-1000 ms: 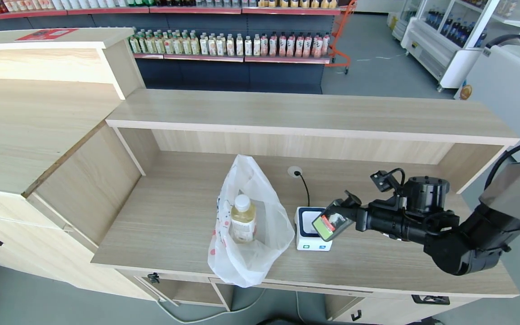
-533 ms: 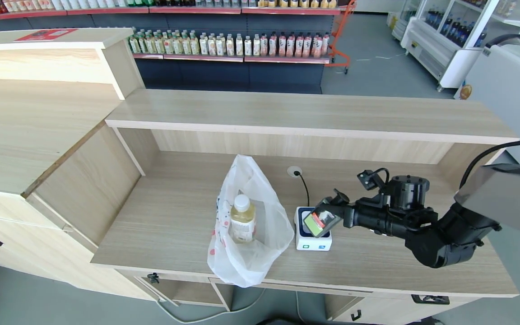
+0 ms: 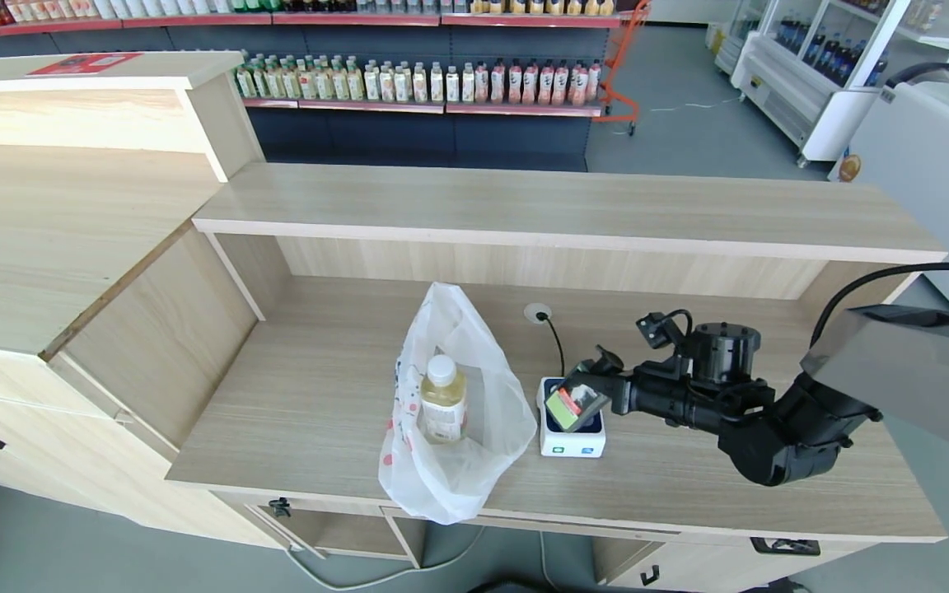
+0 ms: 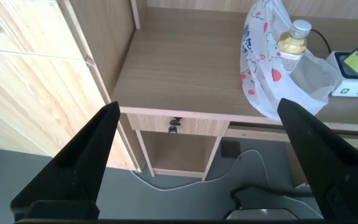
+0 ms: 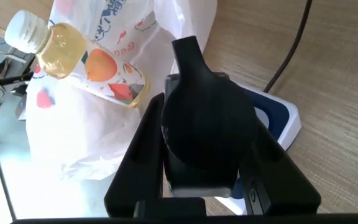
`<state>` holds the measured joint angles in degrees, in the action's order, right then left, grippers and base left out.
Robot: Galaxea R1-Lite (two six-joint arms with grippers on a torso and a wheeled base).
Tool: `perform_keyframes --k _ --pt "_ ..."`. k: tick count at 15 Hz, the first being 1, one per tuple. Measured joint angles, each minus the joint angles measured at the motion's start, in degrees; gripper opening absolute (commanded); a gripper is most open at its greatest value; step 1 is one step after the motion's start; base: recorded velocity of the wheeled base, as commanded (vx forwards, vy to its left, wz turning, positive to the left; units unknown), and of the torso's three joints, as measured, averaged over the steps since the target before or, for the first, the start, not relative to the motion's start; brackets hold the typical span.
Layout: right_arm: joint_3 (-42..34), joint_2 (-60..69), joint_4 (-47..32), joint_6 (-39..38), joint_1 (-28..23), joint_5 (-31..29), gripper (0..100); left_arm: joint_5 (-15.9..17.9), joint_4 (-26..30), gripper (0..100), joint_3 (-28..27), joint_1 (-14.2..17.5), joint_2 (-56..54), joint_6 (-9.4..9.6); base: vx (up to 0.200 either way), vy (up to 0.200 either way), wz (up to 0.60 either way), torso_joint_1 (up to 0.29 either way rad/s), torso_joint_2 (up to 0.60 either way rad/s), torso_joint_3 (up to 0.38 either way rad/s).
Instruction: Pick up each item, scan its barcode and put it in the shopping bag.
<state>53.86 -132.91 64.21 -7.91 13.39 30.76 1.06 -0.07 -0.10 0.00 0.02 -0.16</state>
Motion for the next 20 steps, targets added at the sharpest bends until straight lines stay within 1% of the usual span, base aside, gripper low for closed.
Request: perform_keyframes --k 4,7,12,17,20 --pt "-0.02 1.19 -0.88 -1.48 0.11 -0.11 0 -0.02 0.0 100 0.0 0.0 0.0 0.0 0.0 0.0 0.0 0.0 0.0 0.0" --pt "-0.45 5.81 -3.52 -4.1 0.23 0.0 0 0.0 0.0 100 0.0 0.0 0.0 0.09 0.0 0.0 0.0 0.0 0.0 0.0" --pt "-4.8 13.85 -4.97 -4.56 0.17 0.5 0 0.0 0.0 100 0.0 0.0 0.0 0.23 0.2 0.0 0.0 0.002 0.0 0.002" --pt "-6.01 15.58 -4.95 -4.49 0.41 0.35 0 0.0 0.0 100 0.0 0.0 0.0 0.26 0.0 0.0 0.0 0.0 0.0 0.0" --pt "-6.27 15.66 -5.1 -4.46 1.79 0.06 0 0.0 0.0 100 0.0 0.0 0.0 0.23 0.0 0.0 0.0 0.0 0.0 0.0"
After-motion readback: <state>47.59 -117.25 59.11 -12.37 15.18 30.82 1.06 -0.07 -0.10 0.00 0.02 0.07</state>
